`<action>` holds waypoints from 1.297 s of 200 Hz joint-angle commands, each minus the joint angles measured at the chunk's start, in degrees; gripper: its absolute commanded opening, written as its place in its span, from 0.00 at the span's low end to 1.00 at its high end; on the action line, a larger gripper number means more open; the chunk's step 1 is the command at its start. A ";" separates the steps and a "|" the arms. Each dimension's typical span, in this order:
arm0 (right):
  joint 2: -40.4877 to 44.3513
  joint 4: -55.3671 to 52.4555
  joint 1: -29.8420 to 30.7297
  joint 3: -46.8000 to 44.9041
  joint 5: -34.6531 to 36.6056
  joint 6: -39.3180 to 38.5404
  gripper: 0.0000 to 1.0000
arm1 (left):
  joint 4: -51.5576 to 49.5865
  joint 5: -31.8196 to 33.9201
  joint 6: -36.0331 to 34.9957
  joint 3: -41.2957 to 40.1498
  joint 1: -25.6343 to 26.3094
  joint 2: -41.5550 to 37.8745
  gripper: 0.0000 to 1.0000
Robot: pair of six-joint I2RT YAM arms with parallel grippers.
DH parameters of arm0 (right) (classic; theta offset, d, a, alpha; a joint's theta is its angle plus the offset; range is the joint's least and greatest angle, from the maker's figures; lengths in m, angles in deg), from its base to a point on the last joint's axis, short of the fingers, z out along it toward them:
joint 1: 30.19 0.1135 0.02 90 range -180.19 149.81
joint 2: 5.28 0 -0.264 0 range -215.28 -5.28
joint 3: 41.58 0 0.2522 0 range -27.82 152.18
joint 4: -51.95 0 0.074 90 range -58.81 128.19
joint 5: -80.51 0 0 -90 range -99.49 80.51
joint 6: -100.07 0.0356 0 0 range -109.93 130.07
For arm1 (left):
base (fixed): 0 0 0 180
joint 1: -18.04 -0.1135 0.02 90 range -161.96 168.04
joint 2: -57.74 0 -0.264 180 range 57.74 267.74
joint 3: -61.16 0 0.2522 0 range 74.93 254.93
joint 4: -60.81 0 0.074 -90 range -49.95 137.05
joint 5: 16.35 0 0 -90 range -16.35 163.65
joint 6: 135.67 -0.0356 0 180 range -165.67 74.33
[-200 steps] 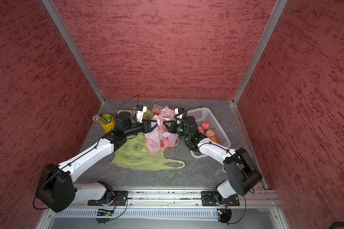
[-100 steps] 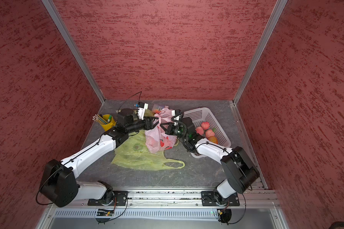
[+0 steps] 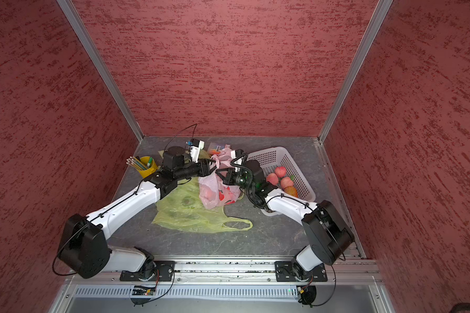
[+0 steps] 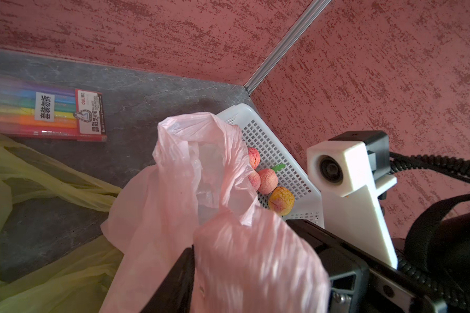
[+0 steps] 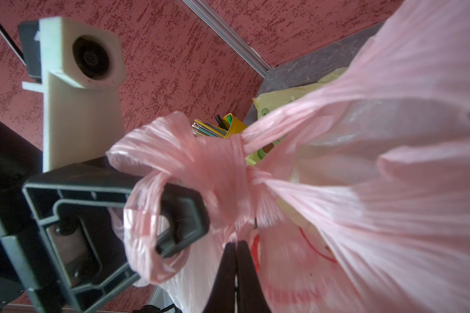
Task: Place the peach into a plastic bag & tie a knot
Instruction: Cross the plastic bag with the plastic bag.
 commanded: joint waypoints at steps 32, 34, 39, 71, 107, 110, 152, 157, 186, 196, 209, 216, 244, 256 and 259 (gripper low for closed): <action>2.79 -4.94 0.92 1.42 0.88 -3.50 0.00 | 0.67 -1.32 -0.84 1.83 0.56 1.22 0.28; 2.85 -5.04 0.94 1.35 0.89 -3.60 0.00 | 0.68 -1.36 -0.83 1.88 0.57 1.22 0.27; 3.05 -5.30 1.05 1.23 0.95 -3.78 0.00 | 0.78 -1.52 -0.92 1.85 0.61 1.10 0.24; 4.53 -8.40 1.03 1.15 1.32 -6.43 0.00 | 2.58 -4.69 -1.80 1.12 0.53 0.36 0.06; 9.37 -19.88 0.28 5.93 1.52 -13.49 0.12 | 6.63 -13.49 -1.06 -1.17 -2.78 -2.05 0.00; 9.89 -20.85 0.19 6.41 1.38 -13.96 0.16 | 7.17 -14.64 -0.80 -1.44 -3.30 -2.29 0.00; 18.22 -33.95 -1.16 14.24 1.29 -23.61 0.54 | 9.96 -30.89 3.02 0.38 -10.90 -3.86 0.00; 19.10 -34.87 -1.29 15.12 1.12 -24.54 0.57 | 9.94 -32.77 3.42 0.95 -11.55 -3.74 0.00; 19.22 -38.48 -1.47 20.61 -1.60 -29.07 0.73 | 7.48 -42.64 5.22 5.26 -12.20 -2.73 0.00; 17.62 -39.44 -1.51 23.01 -4.34 -30.57 0.77 | 7.22 -45.19 6.30 6.12 -12.05 -2.63 0.00; 14.88 -40.39 -1.51 25.89 -7.59 -31.96 0.82 | 7.14 -48.05 7.49 6.71 -11.70 -2.81 0.00; 13.24 -40.87 -1.51 27.36 -9.54 -32.66 0.84 | 7.05 -49.38 8.08 6.85 -11.52 -3.02 0.00; 6.35 -42.57 -1.50 32.18 -16.88 -33.93 0.87 | 4.89 -52.66 8.14 6.87 -11.06 -3.76 0.00; 4.01 -42.37 -1.51 33.14 -19.91 -33.74 0.87 | 4.07 -53.20 7.65 6.31 -11.02 -4.07 0.00; 3.35 -42.18 -1.51 33.20 -20.69 -33.72 0.87 | 4.12 -53.30 7.64 6.22 -11.02 -4.07 0.00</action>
